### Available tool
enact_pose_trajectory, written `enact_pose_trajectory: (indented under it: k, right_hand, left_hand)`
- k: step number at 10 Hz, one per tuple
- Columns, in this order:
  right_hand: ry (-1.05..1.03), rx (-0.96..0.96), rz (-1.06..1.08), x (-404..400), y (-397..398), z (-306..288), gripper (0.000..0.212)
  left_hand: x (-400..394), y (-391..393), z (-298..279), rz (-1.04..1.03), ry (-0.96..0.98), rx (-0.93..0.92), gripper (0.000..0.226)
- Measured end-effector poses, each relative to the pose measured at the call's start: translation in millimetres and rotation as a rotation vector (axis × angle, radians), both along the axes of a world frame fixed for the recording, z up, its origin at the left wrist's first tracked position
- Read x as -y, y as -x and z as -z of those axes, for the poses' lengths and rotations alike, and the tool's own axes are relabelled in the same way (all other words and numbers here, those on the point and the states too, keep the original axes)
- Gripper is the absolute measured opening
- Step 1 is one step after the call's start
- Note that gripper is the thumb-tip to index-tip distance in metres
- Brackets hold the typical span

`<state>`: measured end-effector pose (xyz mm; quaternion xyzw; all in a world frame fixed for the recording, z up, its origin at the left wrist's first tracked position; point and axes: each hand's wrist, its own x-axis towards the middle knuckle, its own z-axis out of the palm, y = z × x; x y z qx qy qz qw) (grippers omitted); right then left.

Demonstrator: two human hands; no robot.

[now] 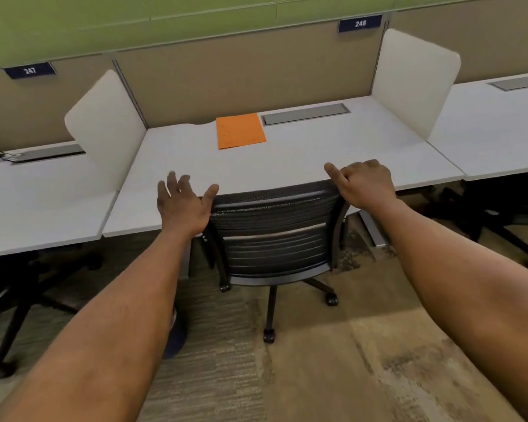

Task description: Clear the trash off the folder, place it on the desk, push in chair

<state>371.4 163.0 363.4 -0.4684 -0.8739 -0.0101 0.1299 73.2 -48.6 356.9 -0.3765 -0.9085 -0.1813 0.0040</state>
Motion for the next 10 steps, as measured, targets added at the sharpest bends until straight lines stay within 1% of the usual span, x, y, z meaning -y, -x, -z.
enact_pose_trajectory:
  k: [1,2,3,4,5,6,7,8,9,10]
  right_hand:
    - [0.070,-0.010,-0.005,-9,0,1,0.090]
    - [0.131,0.016,-0.005,-13,0,11,0.088]
    - [0.170,-0.027,0.012,-11,4,20,0.077]
    - [0.220,-0.040,0.029,-13,9,16,0.071]
    - [0.253,-0.003,0.051,-15,12,5,0.068]
    - [0.304,-0.001,0.046,-12,12,-4,0.070]
    - [0.277,0.013,0.003,-1,9,-5,0.077]
    - [0.228,-0.001,-0.030,12,8,-3,0.079]
    - [0.196,-0.079,-0.078,28,15,-14,0.078]
    - [0.116,-0.145,-0.158,38,26,-43,0.079]
  left_hand:
    - [-15,9,2,-0.005,-0.012,-0.016,0.090]
    - [-29,17,-2,0.031,0.016,-0.006,0.101]
    - [-35,27,-10,0.094,0.083,0.033,0.112]
    - [-37,34,-17,0.150,0.154,0.059,0.119]
    - [-38,31,-20,0.140,0.178,0.094,0.115]
    - [-37,18,-13,0.121,0.187,0.077,0.095]
    - [-29,7,-10,0.160,0.207,0.012,0.080]
    - [-15,-3,-14,0.190,0.255,-0.020,0.080]
    - [-1,-20,-24,0.204,0.243,-0.022,0.081]
    - [4,-30,-49,0.205,0.170,-0.061,0.082]
